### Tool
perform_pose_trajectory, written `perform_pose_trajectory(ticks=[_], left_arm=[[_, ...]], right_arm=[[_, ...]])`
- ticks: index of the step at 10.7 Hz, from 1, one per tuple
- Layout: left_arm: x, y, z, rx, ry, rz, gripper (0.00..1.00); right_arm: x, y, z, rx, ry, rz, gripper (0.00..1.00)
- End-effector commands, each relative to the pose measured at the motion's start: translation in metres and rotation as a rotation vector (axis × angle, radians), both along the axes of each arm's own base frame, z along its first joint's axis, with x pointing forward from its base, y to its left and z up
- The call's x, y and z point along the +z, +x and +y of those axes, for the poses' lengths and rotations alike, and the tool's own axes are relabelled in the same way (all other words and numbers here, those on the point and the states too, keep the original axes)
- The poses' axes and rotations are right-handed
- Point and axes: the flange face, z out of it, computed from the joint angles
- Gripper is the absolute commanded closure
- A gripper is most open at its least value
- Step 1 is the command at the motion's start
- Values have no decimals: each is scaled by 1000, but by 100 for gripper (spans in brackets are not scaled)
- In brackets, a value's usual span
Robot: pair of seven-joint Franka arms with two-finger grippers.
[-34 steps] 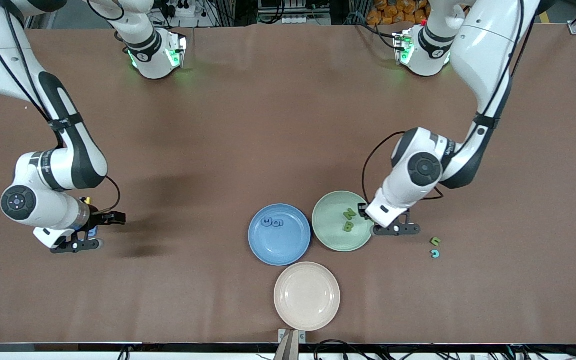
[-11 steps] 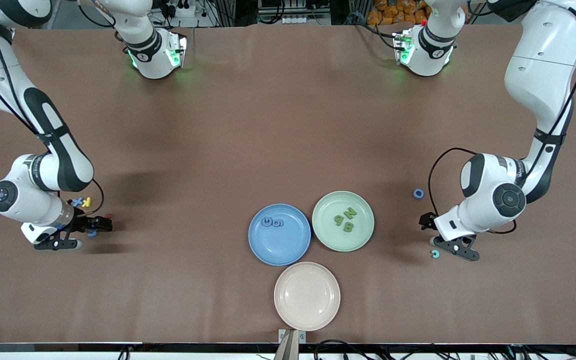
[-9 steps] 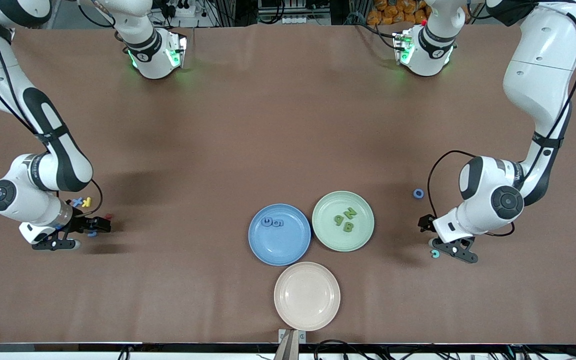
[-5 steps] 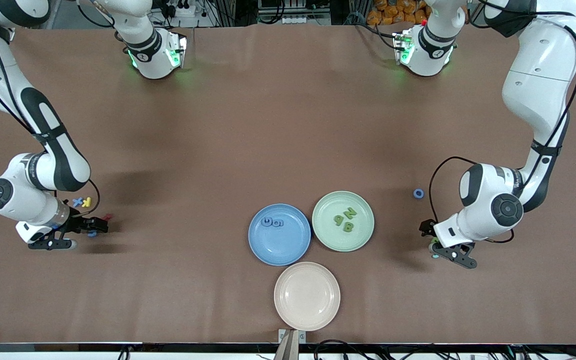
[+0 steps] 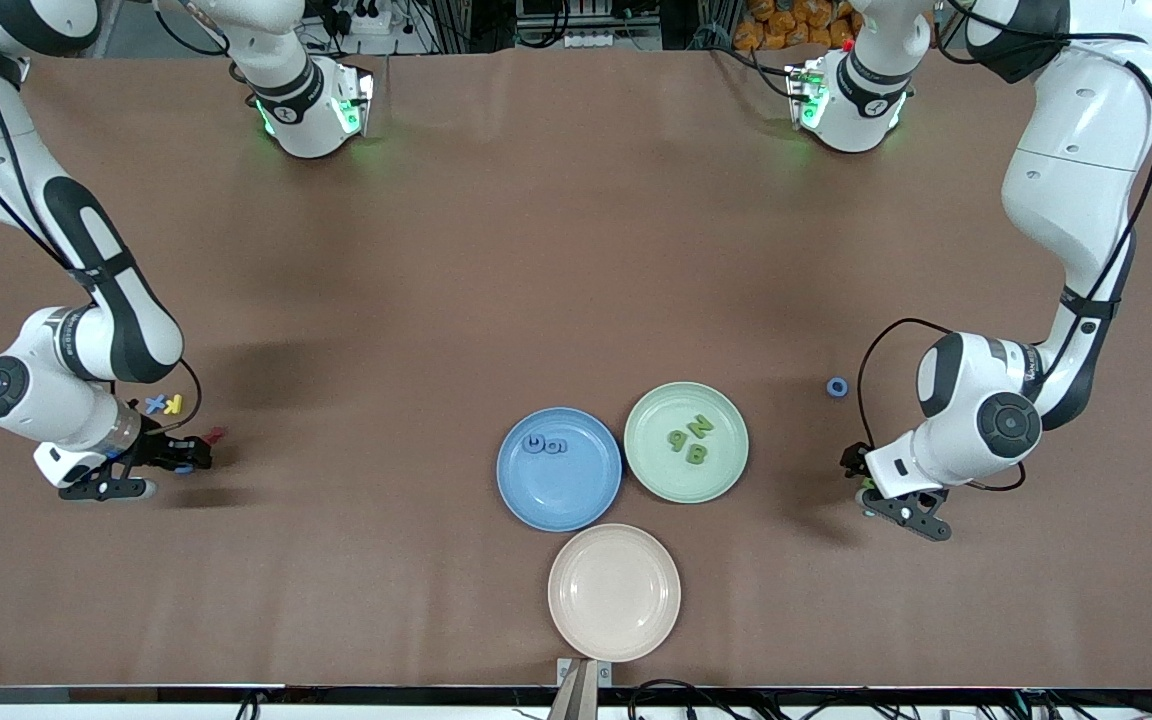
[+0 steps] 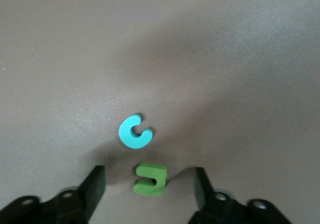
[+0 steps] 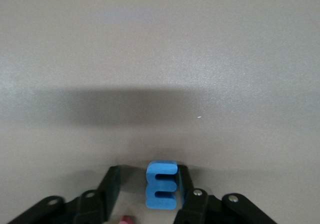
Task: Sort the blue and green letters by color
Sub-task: 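Grasp green u with the left gripper while the right gripper grasps blue E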
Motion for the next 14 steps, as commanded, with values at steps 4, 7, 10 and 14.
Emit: perform_pose_trajectory(ticks=[4,7,10,14], left_arm=[[4,4,-6,17,8,-15,100],[20,5,-7,11,19,-17,100],[50,0,-21,74,37,23,100],[75,-16,-102,303,44,32,100]], right_arm=[[-6,-3,-6,43,8,-17,100],[13,7,15,40,12,27,100],[28,16,74,-66,74,55,100],[56,6,182,-286,157,205,100]])
